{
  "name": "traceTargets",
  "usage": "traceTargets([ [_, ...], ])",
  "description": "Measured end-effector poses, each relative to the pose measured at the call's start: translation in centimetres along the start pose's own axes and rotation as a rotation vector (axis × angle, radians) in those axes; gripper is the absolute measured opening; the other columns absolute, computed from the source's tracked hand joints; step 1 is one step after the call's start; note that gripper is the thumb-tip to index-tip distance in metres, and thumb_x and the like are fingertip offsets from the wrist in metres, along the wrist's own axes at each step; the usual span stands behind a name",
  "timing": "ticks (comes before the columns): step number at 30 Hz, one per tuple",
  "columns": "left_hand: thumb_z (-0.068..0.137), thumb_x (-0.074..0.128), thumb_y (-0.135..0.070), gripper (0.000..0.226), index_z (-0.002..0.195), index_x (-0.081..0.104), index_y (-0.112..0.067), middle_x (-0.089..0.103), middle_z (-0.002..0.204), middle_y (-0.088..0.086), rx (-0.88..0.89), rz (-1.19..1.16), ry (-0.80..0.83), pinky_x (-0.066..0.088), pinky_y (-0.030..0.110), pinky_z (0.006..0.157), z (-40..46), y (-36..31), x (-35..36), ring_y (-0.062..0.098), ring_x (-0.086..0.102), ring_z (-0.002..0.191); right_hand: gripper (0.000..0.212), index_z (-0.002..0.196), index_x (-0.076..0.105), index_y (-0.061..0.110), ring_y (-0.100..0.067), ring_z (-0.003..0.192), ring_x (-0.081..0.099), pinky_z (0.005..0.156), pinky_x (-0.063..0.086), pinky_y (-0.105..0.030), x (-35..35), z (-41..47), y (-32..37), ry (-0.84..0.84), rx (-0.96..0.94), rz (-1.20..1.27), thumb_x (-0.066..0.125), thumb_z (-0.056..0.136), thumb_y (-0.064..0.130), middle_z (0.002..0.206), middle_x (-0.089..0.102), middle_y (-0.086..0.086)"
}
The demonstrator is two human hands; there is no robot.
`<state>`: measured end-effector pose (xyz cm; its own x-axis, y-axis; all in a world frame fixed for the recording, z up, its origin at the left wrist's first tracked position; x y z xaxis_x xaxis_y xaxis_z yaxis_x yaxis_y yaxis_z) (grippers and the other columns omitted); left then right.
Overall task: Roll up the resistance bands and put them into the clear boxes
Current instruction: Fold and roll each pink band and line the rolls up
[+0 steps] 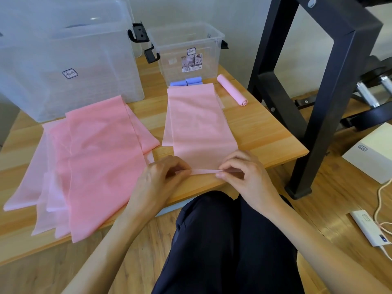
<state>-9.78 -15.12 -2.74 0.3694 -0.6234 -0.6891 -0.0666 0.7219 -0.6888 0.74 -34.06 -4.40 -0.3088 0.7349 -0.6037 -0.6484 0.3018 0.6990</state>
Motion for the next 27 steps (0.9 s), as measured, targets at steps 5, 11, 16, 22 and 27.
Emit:
traceTargets([
  [5, 0.087, 0.07, -0.031, 0.008, 0.085, 0.072, -0.038, 0.067, 0.084, -0.026, -0.035, -0.013, 0.008, 0.046, 0.013, 0.072, -0.32, 0.22, -0.51, -0.001, 0.062, 0.086, 0.031, 0.081, 0.073, 0.023, -0.01, 0.092, 0.049, 0.086, 0.044, -0.043, -0.87, 0.08, -0.71, 0.008, 0.026, -0.032, 0.058, 0.085, 0.05, 0.085, 0.057, 0.015],
  [11, 0.083, 0.076, -0.021, 0.012, 0.082, 0.075, -0.033, 0.066, 0.076, -0.021, -0.074, -0.026, -0.011, 0.045, 0.01, 0.07, -0.37, 0.11, -0.5, 0.001, 0.06, 0.082, 0.02, 0.068, 0.062, 0.035, -0.01, 0.092, 0.049, 0.088, 0.043, -0.042, -0.97, 0.5, -0.73, 0.003, 0.157, -0.005, 0.064, 0.079, 0.051, 0.081, 0.057, 0.012],
  [16, 0.08, 0.078, -0.021, 0.015, 0.08, 0.073, -0.035, 0.063, 0.087, -0.028, -0.067, -0.03, -0.008, 0.047, 0.013, 0.072, -0.33, -0.03, -0.56, 0.002, 0.06, 0.082, 0.03, 0.067, 0.064, 0.022, -0.012, 0.088, 0.047, 0.086, 0.042, -0.04, -1.1, 0.79, -0.73, -0.003, 0.166, -0.103, 0.069, 0.074, 0.05, 0.078, 0.055, 0.01],
  [22, 0.082, 0.077, -0.017, 0.02, 0.083, 0.073, -0.036, 0.064, 0.082, -0.017, -0.016, -0.042, -0.012, 0.046, 0.012, 0.071, -0.57, 0.0, -0.33, 0.007, 0.061, 0.083, 0.03, 0.068, 0.062, 0.02, -0.012, 0.089, 0.046, 0.087, 0.038, -0.035, -1.14, 0.37, -0.68, -0.031, 0.153, -0.144, 0.068, 0.075, 0.049, 0.08, 0.055, 0.009],
  [27, 0.088, 0.072, -0.022, 0.011, 0.093, 0.077, -0.031, 0.061, 0.088, -0.014, 0.082, -0.007, 0.007, 0.049, 0.018, 0.071, -0.97, -0.11, -0.17, 0.012, 0.062, 0.085, 0.026, 0.084, 0.066, 0.018, -0.011, 0.092, 0.047, 0.085, 0.043, -0.039, -1.19, -0.02, -0.96, -0.064, 0.065, -0.12, 0.065, 0.08, 0.044, 0.087, 0.059, 0.011],
])
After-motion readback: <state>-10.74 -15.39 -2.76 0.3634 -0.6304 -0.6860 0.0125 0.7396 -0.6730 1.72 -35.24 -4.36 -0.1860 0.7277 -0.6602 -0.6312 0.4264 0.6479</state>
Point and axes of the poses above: each hand's wrist, its own z-axis towards the middle knuckle, its own x-axis out of the palm, y = z × x, the point moved 4 cm from there along z, towards the middle knuckle
